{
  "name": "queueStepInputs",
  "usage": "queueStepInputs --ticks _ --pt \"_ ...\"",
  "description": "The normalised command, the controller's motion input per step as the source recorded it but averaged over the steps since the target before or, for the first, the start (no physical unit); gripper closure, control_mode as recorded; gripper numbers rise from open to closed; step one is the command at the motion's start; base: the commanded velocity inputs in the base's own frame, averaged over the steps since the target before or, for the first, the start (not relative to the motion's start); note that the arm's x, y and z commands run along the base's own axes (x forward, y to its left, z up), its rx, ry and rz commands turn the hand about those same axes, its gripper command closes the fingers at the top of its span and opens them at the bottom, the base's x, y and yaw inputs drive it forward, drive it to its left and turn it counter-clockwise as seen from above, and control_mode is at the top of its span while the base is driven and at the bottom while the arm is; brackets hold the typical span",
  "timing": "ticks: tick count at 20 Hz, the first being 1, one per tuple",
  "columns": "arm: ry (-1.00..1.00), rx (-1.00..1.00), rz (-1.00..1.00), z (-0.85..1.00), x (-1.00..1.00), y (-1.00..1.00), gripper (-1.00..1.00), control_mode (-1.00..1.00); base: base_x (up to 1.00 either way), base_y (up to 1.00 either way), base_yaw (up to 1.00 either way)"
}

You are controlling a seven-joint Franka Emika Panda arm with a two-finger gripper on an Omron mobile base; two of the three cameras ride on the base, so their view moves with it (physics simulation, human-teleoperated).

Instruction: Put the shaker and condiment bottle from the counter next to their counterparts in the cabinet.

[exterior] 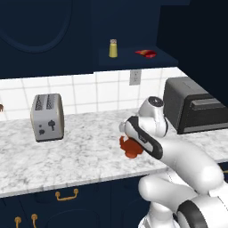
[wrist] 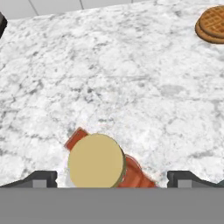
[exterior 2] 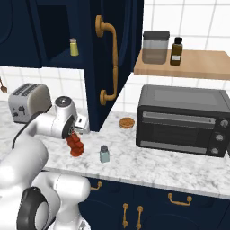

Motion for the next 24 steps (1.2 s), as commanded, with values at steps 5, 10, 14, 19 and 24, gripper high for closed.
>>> queueStepInputs --ticks 5,10,14,19,24 --pt "0.0 0.0 -0.02 -0.28 0.3 0.01 -1.0 -1.0 0.0 0.0 0.0" --pt "0.0 0.0 -0.02 -0.16 0.28 0.04 1.0 -1.0 0.0 0.0 0.0" --pt "0.0 0.0 -0.01 -0.13 0.08 0.07 1.0 -1.0 0.0 0.0 0.0" --pt "0.0 0.02 -0.04 0.09 0.0 0.0 1.0 -1.0 0.0 0.0 0.0" --pt "-0.04 0.01 -0.09 0.9 0.0 0.0 1.0 -1.0 0.0 0.0 0.0"
